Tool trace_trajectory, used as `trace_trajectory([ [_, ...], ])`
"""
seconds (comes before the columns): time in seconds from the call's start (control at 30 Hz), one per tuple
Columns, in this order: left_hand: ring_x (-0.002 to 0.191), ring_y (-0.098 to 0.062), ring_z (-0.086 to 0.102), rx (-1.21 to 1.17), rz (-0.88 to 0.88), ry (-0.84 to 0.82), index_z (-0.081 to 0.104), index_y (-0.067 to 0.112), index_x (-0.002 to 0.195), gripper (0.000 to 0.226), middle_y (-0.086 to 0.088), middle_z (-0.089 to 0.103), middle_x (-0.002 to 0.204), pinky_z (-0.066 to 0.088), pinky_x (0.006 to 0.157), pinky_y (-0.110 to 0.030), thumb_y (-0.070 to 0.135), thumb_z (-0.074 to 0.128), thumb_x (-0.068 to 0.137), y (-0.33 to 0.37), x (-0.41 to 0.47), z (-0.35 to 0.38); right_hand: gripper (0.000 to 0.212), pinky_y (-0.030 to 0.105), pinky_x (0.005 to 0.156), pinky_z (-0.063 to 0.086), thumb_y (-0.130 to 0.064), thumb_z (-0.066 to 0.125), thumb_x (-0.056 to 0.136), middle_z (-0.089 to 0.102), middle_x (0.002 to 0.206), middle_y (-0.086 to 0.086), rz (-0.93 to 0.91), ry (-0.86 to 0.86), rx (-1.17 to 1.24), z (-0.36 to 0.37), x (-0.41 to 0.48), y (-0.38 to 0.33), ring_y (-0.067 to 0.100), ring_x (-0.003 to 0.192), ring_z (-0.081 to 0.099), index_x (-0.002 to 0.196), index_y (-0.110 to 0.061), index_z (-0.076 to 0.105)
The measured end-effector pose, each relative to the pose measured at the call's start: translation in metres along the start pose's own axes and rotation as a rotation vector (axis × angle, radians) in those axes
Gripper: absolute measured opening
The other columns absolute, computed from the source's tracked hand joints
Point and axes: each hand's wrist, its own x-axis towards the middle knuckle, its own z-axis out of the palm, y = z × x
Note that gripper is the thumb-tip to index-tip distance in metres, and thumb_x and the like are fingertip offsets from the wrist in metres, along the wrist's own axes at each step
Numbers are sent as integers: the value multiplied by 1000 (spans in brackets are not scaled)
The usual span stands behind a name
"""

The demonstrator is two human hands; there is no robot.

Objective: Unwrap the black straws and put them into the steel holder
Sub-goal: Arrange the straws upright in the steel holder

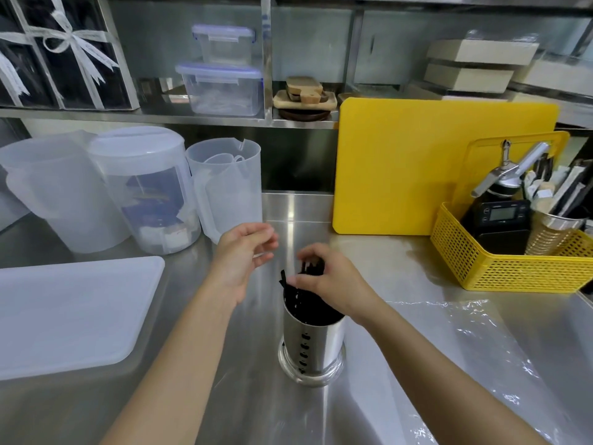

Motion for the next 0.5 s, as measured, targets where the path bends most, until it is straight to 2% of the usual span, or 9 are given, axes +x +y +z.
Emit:
trace_trajectory([
  [0.07, 80, -17, 62, 16, 42, 33, 62, 13, 84, 7, -5, 65, 83, 50, 74, -27, 9, 57, 87, 2, -3, 1, 54, 20, 91, 33, -32, 71, 78, 53, 124, -8, -56, 63, 51, -8, -4, -6, 3, 111, 43, 126, -20, 50],
  [0.17, 83, -17, 62, 61, 134, 75, 61, 15, 81, 10, -6, 66, 84, 49, 78, -28, 10, 56, 87, 9, -14, 10, 59, 24, 99, 31, -37, 67, 81, 43, 139, -9, -110, 142, 120, -22, -11, -12, 0, 118, 33, 133, -25, 42],
  [0.23, 83, -13, 62, 103, 216, 78, 62, 16, 83, 9, -4, 66, 84, 48, 82, -27, 12, 56, 88, 14, -26, 19, 60, 25, 101, 29, -38, 63, 83, 40, 142, -9, -111, 192, 152, -34, -18, -11, 0, 120, 31, 136, -26, 40],
  [0.33, 88, -9, 62, 186, 364, 17, 62, 14, 90, 6, -3, 68, 90, 49, 82, -17, 16, 57, 88, 21, -46, 38, 62, 24, 101, 29, -39, 62, 83, 39, 145, -11, -103, 275, 186, -53, -28, -1, 2, 125, 34, 139, -26, 37],
  [0.4, 93, -9, 63, 236, 446, -62, 63, 15, 94, 10, -4, 68, 96, 48, 79, -11, 19, 58, 88, 24, -58, 53, 65, 26, 104, 30, -42, 62, 83, 39, 146, -11, -96, 312, 183, -67, -34, 11, 3, 131, 34, 140, -30, 34],
  [0.5, 97, -5, 62, 293, 515, -217, 62, 20, 99, 18, 1, 68, 100, 46, 85, -13, 28, 59, 83, 21, -71, 81, 68, 24, 100, 28, -44, 62, 82, 40, 145, -11, -72, 357, 175, -87, -46, 31, 3, 132, 34, 141, -33, 32],
])
